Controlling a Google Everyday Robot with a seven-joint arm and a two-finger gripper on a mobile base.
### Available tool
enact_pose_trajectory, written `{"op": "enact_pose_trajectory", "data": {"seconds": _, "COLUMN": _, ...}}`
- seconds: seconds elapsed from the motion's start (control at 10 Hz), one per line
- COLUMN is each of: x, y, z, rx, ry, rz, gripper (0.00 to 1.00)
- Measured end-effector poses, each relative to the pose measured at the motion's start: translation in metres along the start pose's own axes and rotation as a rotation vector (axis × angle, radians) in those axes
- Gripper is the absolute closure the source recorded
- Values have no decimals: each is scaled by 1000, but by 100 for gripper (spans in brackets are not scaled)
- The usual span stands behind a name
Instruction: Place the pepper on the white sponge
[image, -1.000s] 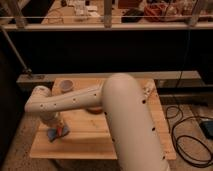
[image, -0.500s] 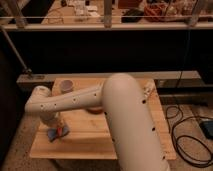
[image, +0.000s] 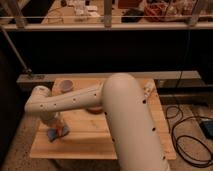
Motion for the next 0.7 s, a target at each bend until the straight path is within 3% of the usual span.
{"op": "enact_pose_trajectory", "data": {"seconds": 0.7, "x": 2, "y": 1, "z": -2, "rx": -2, "ry": 4, "rz": -28, "gripper": 90}}
